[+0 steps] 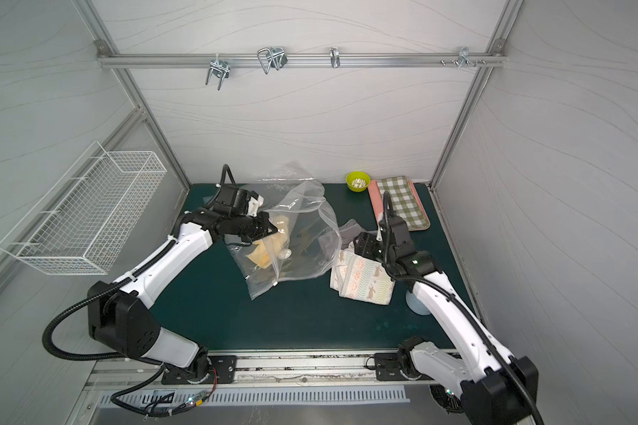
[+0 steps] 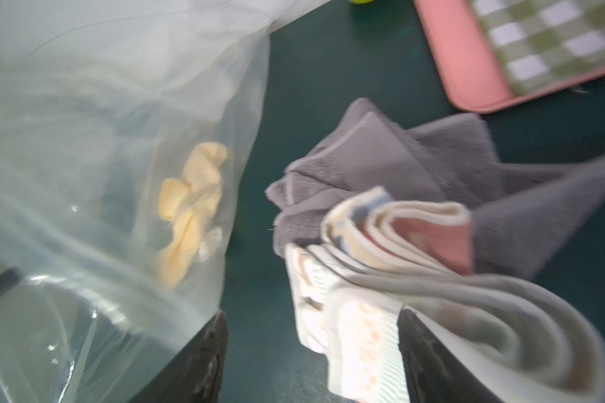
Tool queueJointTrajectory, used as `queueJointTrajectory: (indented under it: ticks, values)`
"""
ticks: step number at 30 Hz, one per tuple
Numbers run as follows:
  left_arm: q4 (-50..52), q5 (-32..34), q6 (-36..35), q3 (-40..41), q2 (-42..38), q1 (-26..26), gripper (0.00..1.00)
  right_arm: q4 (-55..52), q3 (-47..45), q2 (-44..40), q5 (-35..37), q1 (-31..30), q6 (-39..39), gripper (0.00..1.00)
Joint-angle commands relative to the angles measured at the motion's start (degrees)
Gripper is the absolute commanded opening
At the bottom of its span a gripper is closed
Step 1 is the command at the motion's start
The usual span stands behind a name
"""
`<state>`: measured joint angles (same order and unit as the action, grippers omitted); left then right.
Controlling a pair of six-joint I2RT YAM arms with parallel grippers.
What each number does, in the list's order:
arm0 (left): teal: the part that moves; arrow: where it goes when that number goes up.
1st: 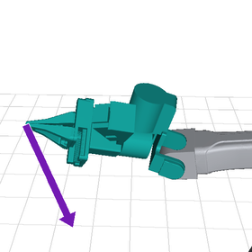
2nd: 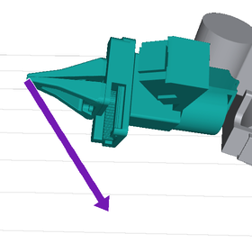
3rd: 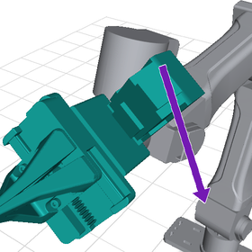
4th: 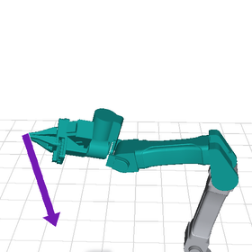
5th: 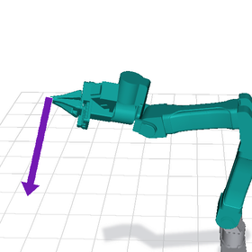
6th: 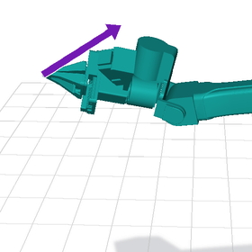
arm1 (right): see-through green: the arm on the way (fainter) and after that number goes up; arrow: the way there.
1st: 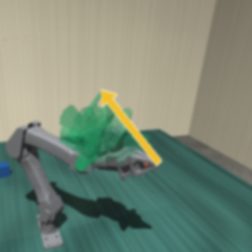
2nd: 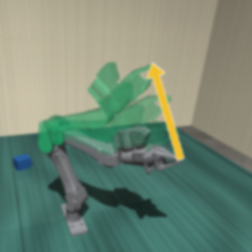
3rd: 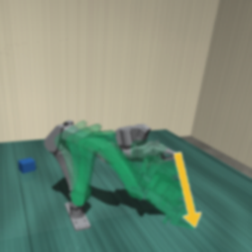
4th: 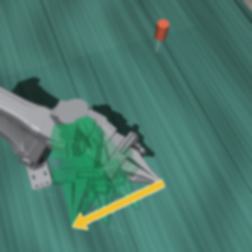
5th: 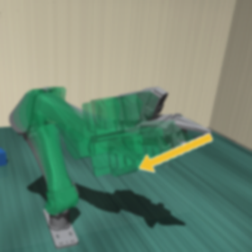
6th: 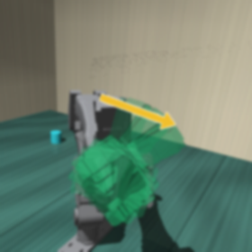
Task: Place the folded towel into the vacuum bag
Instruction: Adjust the vacuum bag at the center of the board, then pick up the towel from the center of the board.
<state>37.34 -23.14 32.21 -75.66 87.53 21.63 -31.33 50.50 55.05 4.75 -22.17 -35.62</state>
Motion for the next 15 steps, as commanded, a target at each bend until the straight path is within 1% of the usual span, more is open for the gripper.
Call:
queueJointTrajectory:
  ticks: [1,4,7,9,15]
  values:
    - [-2.93,-0.33,1.19,0.16,1.78,1.76,0.0,-8.95,-4.56,-4.77,7.88,3.5,-6.58,0.78]
    - [-2.94,-0.42,1.04,0.08,2.73,2.69,0.0,-8.19,-9.71,-7.66,4.44,6.38,-8.03,0.79]
    - [-2.97,-0.33,0.93,-0.43,3.15,3.38,0.0,-5.91,-14.21,-8.21,0.11,8.83,-7.21,0.79]
    - [-2.89,-0.42,0.84,-0.88,3.43,3.92,0.0,-4.56,-16.67,-8.55,-1.46,10.15,-6.78,0.8]
    - [-1.7,-0.23,-0.45,-2.96,5.47,7.03,0.0,4.0,-24.38,-9.24,-7.34,13.56,-5.96,0.8]
